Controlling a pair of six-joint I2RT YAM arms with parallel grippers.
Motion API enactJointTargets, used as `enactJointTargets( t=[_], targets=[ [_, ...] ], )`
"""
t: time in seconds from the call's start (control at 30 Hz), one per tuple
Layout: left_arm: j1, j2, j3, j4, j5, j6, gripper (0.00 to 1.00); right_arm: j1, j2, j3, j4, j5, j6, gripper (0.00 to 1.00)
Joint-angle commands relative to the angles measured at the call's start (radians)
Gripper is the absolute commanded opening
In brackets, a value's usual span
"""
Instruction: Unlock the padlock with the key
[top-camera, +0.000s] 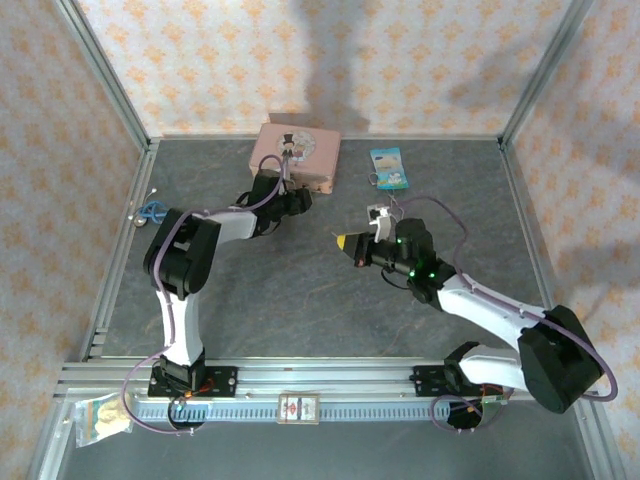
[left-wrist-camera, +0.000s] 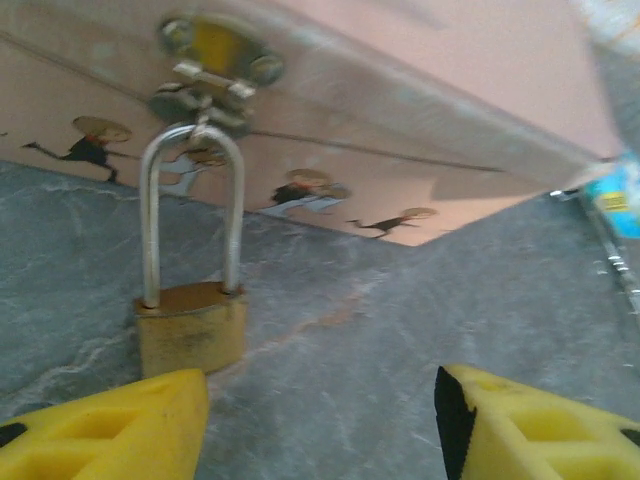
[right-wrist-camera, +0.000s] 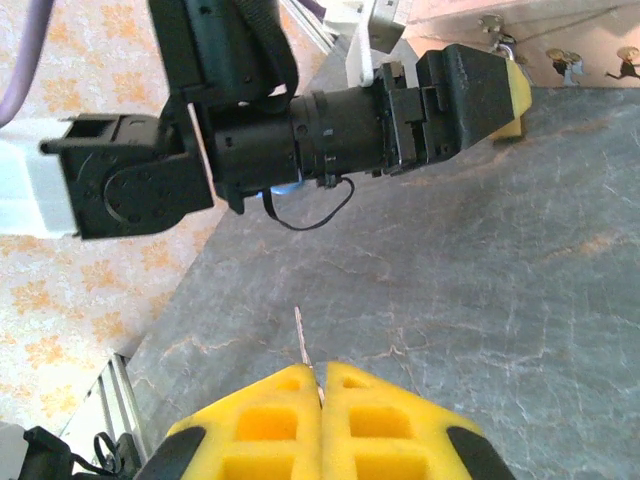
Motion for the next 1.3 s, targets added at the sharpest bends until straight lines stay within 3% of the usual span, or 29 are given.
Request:
enactJointTargets(
  t=[0.0,0.3,0.77,0.87,1.03,1.27],
  targets=[
    [0.030,0.033,0.051,-0.083,-0.016,0.048,0.60,-0.006,-0.039,-0.016,0.001,0.019,-0.015,0.00],
    [0.033,0.037,0.069,-0.097,-0.123,0.091,0.60,-0.007,-0.037,-0.012,0.008,0.028,-0.020,0.00],
    [0.037,0.182,0.218,-0.102,-0.080,0.118,0.46,-0.007,-0.036,-0.004,0.008,0.028,-0.010,0.00],
    [0.038,0.188,0.210,-0.085,-0.071,0.109,0.39,-0.007,-0.036,-0.005,0.010,0.028,-0.008,0.00],
    [0.038,0.197,0.205,-0.071,-0.048,0.088,0.20,-0.007,-0.024,-0.011,0.023,0.026,-0.003,0.00],
    [0.037,0.107,0.074,0.021,-0.026,-0.027,0.11,-0.008,0.030,-0.036,0.079,0.034,0.019,0.00]
  ],
)
